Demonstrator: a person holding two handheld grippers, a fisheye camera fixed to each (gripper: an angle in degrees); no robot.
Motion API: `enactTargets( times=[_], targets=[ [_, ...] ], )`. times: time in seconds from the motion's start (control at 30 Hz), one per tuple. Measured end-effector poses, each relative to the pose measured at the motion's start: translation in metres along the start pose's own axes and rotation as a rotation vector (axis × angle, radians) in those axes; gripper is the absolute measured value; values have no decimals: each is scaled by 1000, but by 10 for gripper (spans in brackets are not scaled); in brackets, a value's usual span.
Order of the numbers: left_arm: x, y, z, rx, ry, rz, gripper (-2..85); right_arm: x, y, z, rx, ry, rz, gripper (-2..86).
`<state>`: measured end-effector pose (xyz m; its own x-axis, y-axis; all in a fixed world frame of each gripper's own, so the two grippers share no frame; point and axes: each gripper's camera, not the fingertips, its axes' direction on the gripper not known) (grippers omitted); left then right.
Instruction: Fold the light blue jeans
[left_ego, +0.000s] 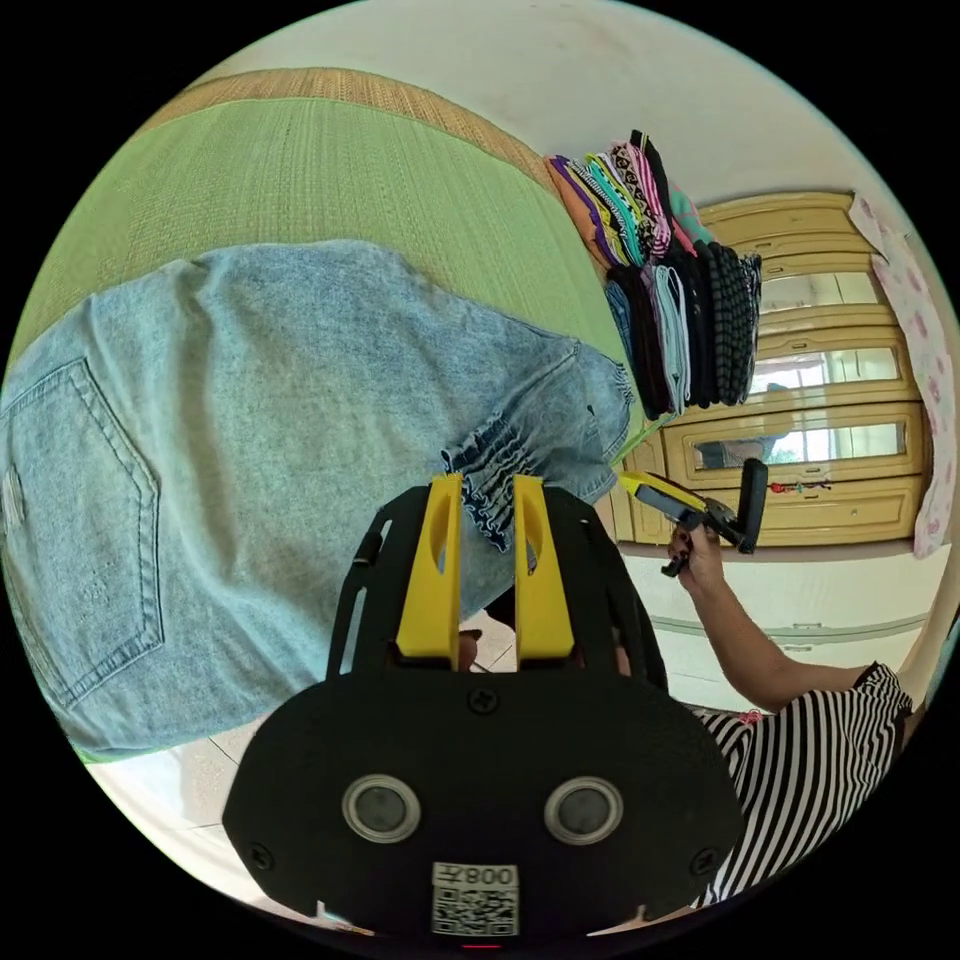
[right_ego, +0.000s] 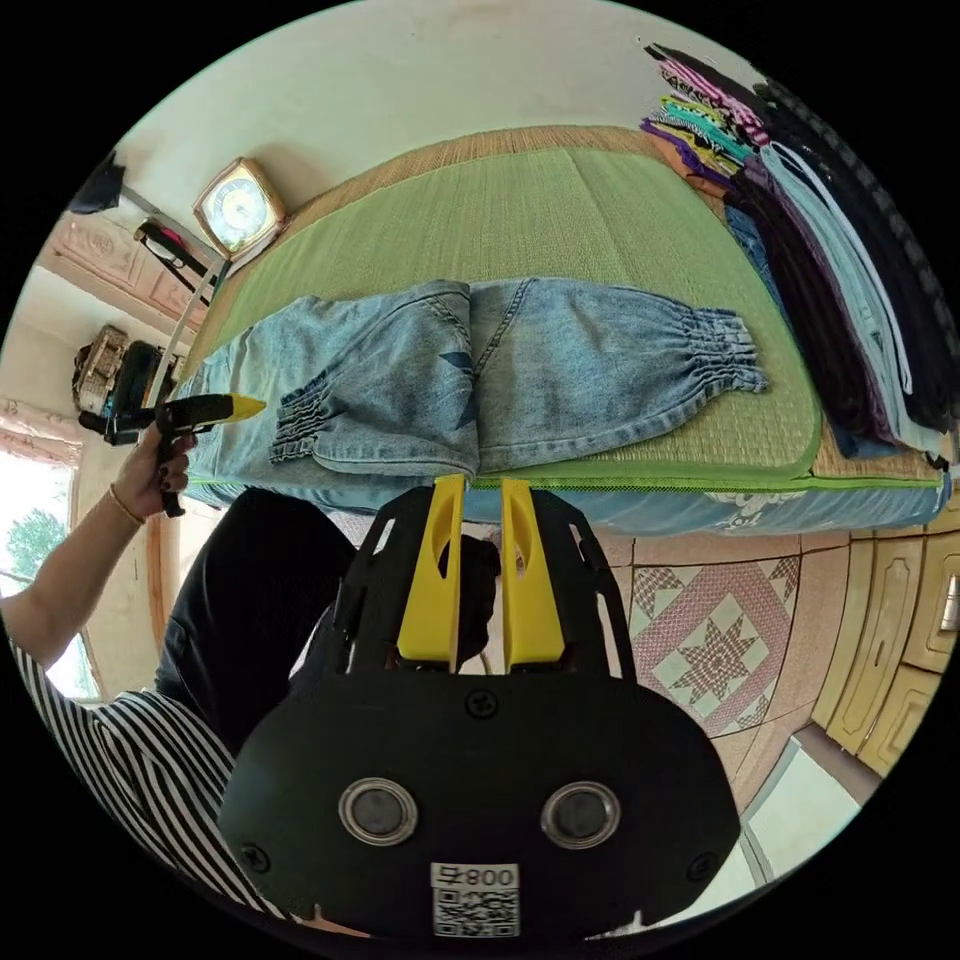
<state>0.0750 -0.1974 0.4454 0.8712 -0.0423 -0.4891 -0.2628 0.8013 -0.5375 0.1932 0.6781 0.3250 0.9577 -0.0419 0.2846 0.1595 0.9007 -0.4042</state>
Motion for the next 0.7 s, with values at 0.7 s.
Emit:
enactTargets(
  times=[0.7],
  targets=[
    [63,-102,50,-231,-115,90,26,-102,3,103,24,289,-749,2]
  ],
)
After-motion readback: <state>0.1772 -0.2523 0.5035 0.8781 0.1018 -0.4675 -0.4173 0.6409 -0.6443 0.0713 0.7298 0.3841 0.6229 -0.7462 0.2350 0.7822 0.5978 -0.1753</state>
